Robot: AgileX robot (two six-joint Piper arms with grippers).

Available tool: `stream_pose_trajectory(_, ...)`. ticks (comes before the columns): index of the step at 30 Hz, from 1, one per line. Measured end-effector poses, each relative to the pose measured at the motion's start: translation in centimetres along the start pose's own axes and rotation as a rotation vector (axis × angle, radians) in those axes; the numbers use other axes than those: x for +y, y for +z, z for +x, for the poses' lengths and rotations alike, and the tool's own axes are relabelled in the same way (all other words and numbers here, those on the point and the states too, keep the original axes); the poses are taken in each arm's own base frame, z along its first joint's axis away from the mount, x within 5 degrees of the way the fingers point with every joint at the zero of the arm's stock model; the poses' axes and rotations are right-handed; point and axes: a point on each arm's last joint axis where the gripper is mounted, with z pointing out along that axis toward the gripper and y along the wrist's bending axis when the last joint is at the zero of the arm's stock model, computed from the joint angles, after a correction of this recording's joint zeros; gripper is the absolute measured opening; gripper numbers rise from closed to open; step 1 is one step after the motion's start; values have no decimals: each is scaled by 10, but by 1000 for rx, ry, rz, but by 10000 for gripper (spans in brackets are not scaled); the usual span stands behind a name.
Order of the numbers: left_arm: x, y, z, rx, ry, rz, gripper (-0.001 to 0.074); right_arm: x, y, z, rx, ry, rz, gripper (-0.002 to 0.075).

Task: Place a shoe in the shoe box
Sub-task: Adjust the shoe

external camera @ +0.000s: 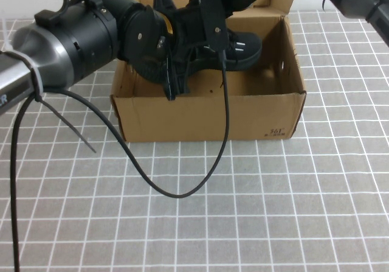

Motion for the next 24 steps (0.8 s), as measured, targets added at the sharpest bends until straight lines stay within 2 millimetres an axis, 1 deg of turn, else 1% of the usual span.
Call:
stream_pose_trajectory(2,0,0,0,0,0,0,11,-7,1,0,-8,32,11,22)
stream_pose_trajectory(4,0,0,0,0,-2,0,11,-16,-1,-2,-28,57,25,2)
stream_pose_trajectory(8,1,-1,0,0,-2,-2,11,-34,-3,-2,-44,101,50,-11)
stream_pose_trajectory(11,1,-1,0,0,-2,-2,11,-41,-4,-1,-46,122,57,-13)
stream_pose_trajectory(16,1,-2,0,0,-2,-2,11,-44,-6,1,-22,138,51,-15)
stream_pose_trajectory(18,2,-1,2,2,-5,-4,11,-43,-11,2,-3,138,47,-15)
stream_pose_trajectory(21,4,-1,4,3,-9,-14,11,-41,-25,-1,-2,138,43,-15)
stream_pose_trajectory(24,5,-1,6,4,-13,-22,11,-37,-50,-8,-26,129,42,-15)
